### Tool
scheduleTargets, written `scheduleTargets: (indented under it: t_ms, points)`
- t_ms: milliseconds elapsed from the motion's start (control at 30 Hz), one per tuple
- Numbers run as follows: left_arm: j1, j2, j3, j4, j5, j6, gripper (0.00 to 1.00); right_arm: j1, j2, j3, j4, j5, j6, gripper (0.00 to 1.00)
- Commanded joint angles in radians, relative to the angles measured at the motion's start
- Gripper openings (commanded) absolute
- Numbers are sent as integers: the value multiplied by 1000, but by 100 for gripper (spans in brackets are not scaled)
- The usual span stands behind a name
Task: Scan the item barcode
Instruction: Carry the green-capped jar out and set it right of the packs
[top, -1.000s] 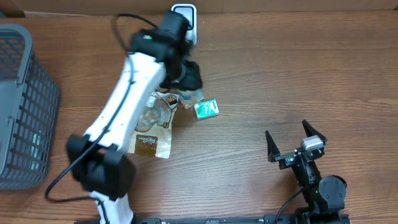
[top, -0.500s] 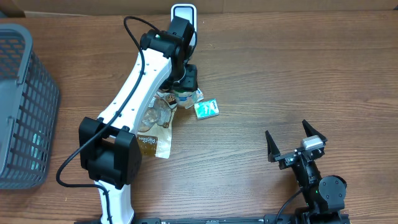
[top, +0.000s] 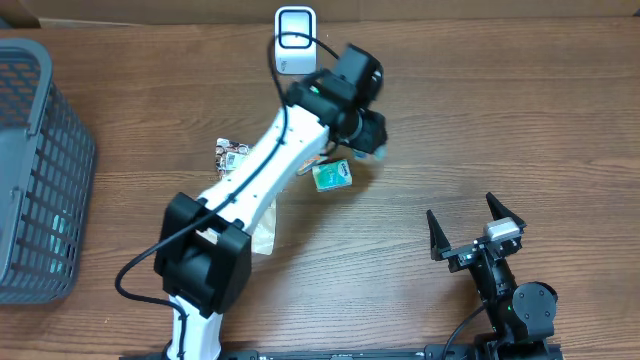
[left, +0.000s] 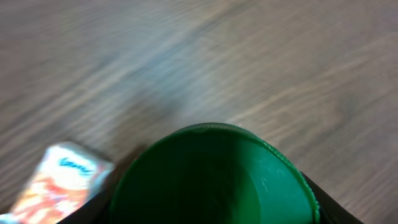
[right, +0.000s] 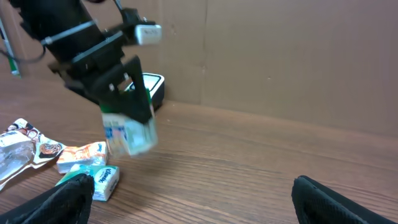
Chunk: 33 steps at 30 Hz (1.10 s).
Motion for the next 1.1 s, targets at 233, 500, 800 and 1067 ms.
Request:
scheduleTargets:
  t_ms: [233,500,800,1067]
  points:
    - [-58,-2,-175,150,-8,19,23,5,-8,-10,4,8,-1,100]
    - [-63,0,-222,154,-11,34,32,5,-8,-10,4,8,-1,100]
    - [-63,-1,-230,182,-15,56,70,5,-8,-10,3,9,-1,100]
    - [-55,-1,-92,72,-28,58,78,5,-8,-10,4,8,-1,100]
